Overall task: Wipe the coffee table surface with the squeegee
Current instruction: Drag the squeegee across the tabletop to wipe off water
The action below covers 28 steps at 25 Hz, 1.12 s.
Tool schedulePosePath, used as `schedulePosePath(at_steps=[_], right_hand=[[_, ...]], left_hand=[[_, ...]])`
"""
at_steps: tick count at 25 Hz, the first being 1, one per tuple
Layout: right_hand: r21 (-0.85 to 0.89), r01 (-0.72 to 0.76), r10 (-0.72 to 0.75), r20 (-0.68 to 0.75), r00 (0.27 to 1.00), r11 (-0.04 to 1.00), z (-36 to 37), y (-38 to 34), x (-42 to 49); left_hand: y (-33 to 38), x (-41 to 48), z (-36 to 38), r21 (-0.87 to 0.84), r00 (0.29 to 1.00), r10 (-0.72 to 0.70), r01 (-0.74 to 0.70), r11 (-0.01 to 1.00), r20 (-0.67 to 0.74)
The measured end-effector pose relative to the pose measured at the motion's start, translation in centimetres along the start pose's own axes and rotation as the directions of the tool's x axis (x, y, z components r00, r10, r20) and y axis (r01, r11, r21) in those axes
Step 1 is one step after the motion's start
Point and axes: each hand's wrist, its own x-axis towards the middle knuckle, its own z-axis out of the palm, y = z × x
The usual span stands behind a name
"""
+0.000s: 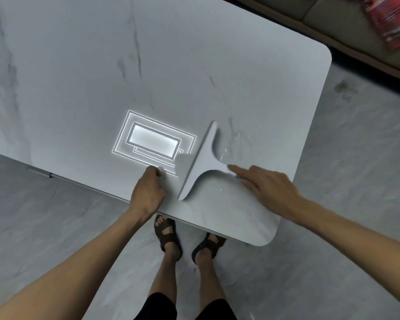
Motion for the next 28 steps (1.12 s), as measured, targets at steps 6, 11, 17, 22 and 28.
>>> schedulePosePath(at_steps=[6,11,17,22,28], right_hand=[[-0.150,0.253,-0.231,0.148,0.962,0.956,4.8,-4.0,1.8],[-0.225,0.085,-0.054,0.138,0.989,0.971,2.8,2.1,-3.0],[-0.150,-0.114,0.133,0.120,0.984,0.982,-1.6,5.4,-7.2],[0.142,-0.335,0.356,-0.165,0.920,0.931,-8.9,10.3,0.1],[0.306,-0.502,0.574,-0.232,0.785,0.809,-17.2,17.6,18.9]], left_hand=[[-1.3,-0.4,0.0,0.072,1.000,0.004,-0.003,0.997,-0.013],[0.5,-0.5,1.5,0.113,0.995,0.072,-0.080,0.990,0.076],[4.5,0.2,2.1,0.130,0.980,0.153,-0.169,0.977,0.126],[10.0,4.2,2.7,0.146,0.965,0.231,-0.248,0.958,0.120],[16.1,10.8,6.4,0.270,0.975,0.206,-0.222,0.937,0.088]])
